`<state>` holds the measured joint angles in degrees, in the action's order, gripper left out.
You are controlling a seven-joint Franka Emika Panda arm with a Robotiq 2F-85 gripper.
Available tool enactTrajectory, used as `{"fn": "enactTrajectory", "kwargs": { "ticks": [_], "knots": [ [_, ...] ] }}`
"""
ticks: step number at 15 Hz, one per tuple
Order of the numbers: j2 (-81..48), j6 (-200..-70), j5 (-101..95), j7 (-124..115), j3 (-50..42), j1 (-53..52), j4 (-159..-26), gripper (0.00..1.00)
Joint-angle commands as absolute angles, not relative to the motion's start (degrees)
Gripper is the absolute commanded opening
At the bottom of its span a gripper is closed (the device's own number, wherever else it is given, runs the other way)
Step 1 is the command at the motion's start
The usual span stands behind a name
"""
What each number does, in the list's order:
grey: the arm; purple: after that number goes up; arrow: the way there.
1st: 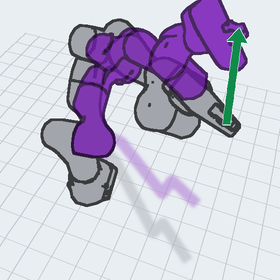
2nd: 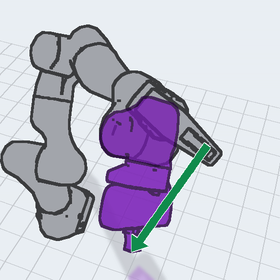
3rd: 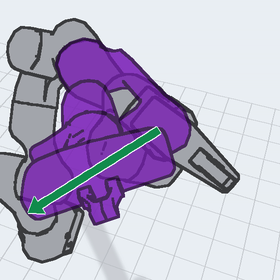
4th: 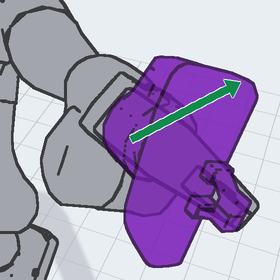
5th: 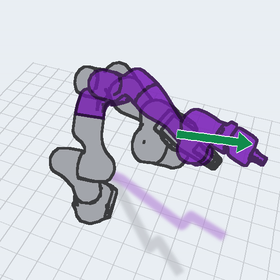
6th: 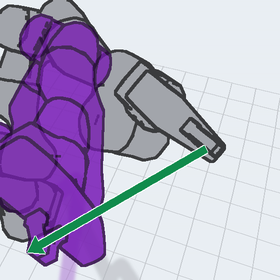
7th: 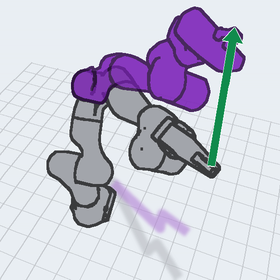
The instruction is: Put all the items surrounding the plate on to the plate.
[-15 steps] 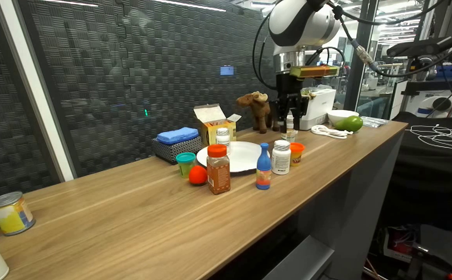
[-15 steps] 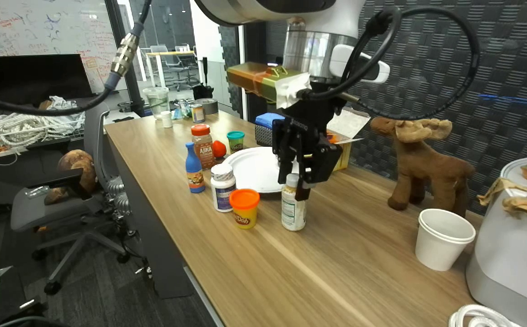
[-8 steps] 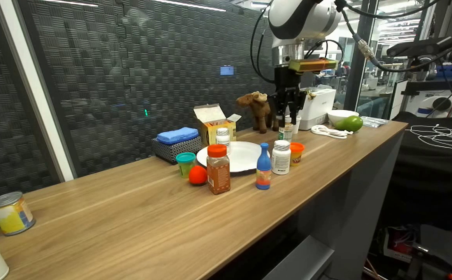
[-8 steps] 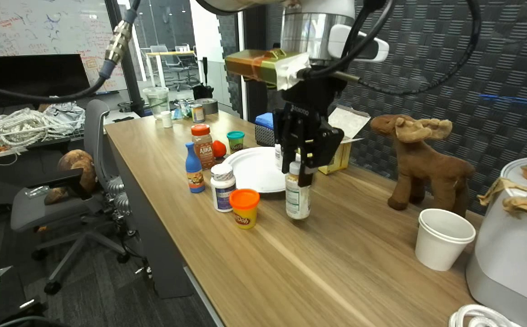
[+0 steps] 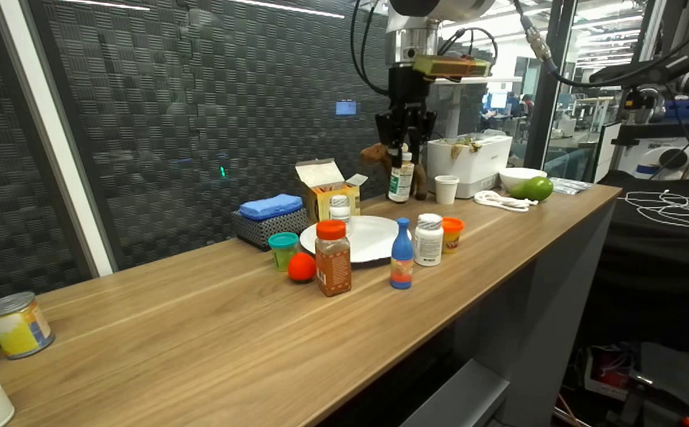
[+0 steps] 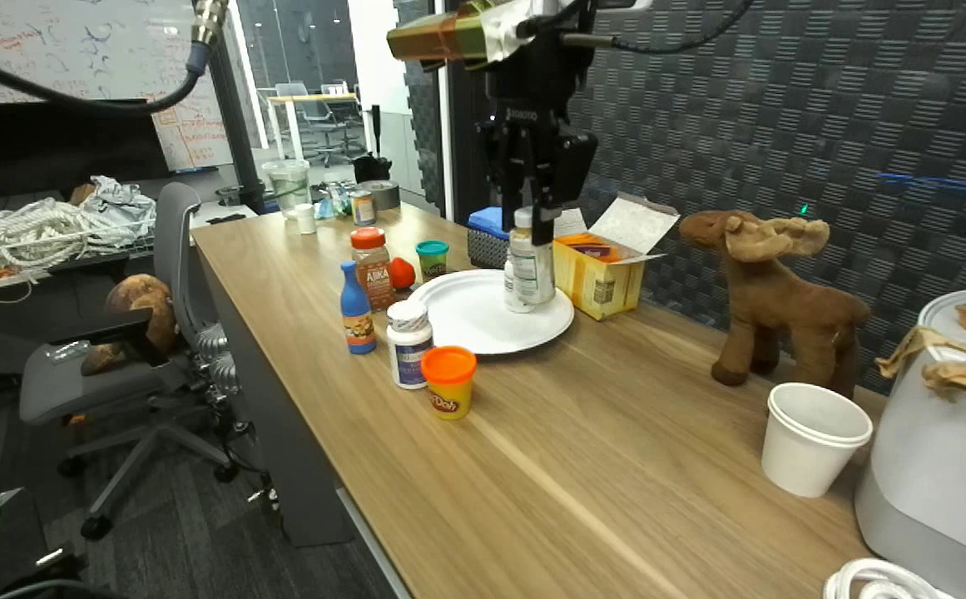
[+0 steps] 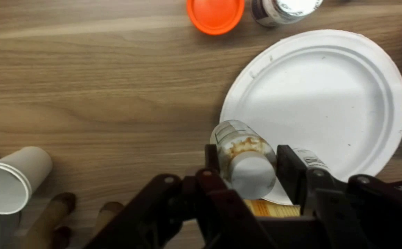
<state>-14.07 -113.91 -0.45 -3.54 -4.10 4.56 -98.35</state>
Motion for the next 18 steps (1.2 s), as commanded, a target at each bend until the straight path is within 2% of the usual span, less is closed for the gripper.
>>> {"fn": "enactTrajectory", "kwargs": {
  "ticks": [1, 10, 18],
  "knots": [
    [-18.49, -111.68, 1.93, -1.81, -2.66, 4.03, -91.79, 0.21],
    [-29.03, -108.69, 2.88, -0.85, -0.9, 3.76, -83.81, 0.21],
    [-32.63, -107.44, 2.25, -0.65, -0.68, 3.41, -79.06, 0.21]
  ]
}}
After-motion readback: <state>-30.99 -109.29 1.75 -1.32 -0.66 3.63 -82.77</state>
